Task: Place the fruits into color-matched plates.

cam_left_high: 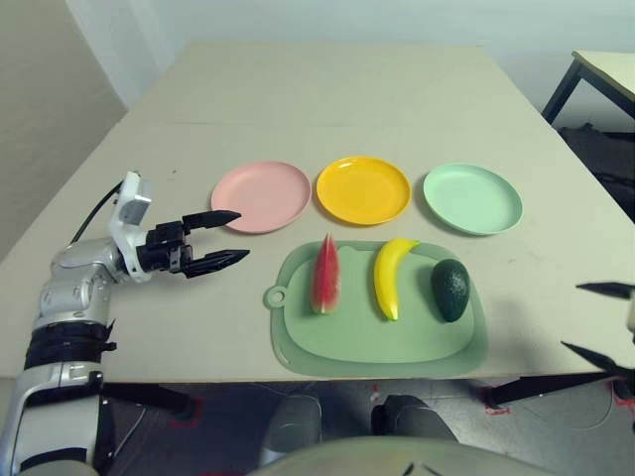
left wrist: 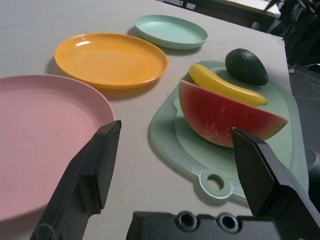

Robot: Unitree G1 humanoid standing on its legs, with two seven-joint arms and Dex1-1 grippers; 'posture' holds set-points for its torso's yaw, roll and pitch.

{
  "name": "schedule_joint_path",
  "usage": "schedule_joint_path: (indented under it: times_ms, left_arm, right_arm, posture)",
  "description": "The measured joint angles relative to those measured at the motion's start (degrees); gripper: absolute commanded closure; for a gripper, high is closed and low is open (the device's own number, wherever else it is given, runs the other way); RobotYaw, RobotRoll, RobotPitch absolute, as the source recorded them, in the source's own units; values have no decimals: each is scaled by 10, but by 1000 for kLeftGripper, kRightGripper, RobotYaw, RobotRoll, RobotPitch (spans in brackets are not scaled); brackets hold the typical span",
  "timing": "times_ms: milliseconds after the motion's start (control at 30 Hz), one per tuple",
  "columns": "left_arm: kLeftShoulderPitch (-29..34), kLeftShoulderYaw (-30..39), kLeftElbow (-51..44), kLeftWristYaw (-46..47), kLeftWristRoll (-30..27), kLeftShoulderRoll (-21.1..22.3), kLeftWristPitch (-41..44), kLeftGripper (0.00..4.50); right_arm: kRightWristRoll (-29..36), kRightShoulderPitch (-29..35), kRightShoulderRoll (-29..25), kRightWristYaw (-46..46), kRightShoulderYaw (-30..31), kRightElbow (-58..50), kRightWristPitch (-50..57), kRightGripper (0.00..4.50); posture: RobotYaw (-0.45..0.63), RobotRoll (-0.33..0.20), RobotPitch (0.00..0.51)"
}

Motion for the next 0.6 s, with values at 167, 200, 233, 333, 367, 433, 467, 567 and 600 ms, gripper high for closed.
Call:
schedule_joint_path:
  times_ms: [167,200,233,333,367,433,467,567,600]
  left_arm:
    - [-4,-7,-8,-8,0,1,11,24]
    - [-4,-9,-13,-8,0,0,12,24]
    - [-4,-12,-17,-8,0,0,12,24]
    - [-11,-24,-27,-7,2,-8,14,24]
    - [-12,-29,-29,-7,3,-10,15,24]
    - [-11,-40,-29,-8,5,-11,16,24]
    - [-11,-44,-29,-8,6,-11,16,24]
    - [-11,-50,-29,-9,8,-13,15,24]
    - [-11,-50,-29,-9,10,-12,13,24]
  right_arm:
    - [-50,-206,-10,63,173,85,-64,0]
    - [-60,-231,-3,68,193,100,-72,0]
    - [-68,-264,7,79,219,117,-82,0]
    - [-77,-334,40,109,276,138,-118,0]
    - [-77,-345,43,120,290,140,-128,0]
    - [-75,-356,47,138,304,143,-138,0]
    - [-73,-361,49,144,306,143,-141,0]
    - [-59,-365,51,163,309,139,-152,0]
    - [-55,-365,51,170,311,135,-153,0]
  posture:
    - [244,0,91]
    - [244,0,97]
    - [237,0,101]
    - [220,0,104]
    - [216,0,108]
    - [207,0,111]
    - [208,0,105]
    - [203,0,99]
    - [205,0,97]
